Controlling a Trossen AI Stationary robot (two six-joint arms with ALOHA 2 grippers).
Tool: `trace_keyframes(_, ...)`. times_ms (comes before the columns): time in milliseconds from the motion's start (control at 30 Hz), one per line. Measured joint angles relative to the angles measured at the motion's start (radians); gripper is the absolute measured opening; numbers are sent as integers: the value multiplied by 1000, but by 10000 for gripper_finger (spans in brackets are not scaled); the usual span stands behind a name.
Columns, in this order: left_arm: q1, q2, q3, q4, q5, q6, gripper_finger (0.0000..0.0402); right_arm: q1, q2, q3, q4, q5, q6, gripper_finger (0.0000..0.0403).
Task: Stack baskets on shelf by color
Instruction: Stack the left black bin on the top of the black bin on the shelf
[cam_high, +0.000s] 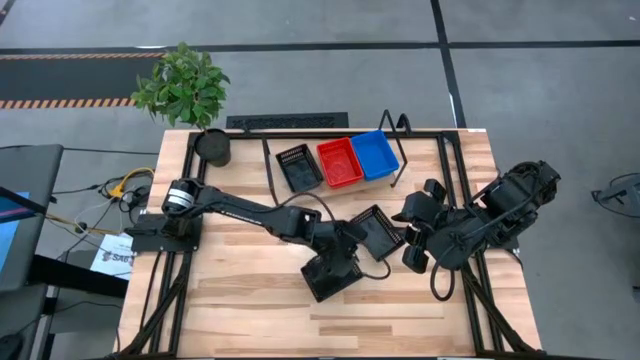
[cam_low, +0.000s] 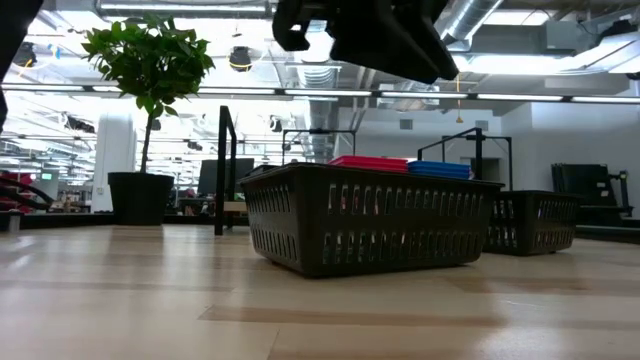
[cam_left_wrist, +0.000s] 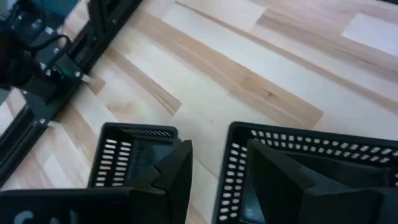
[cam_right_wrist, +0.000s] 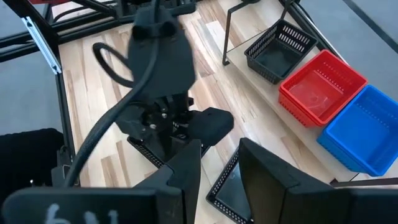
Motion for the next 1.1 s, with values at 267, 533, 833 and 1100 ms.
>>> trace_keyframes(267,41,64,0,28,45,11,141,0,0,0,0,0,-1,134)
trace_keyframes(533,43,116,3,39,47,27,141,-2,0,0,0,-1,-5,134)
trace_keyframes(833,60,186,4,38,56,65,141,-2,0,0,0,-2,-4,134)
trace_keyframes(1100,61,197,28,-12,19,65,128,-3,0,0,0,-2,-4,134)
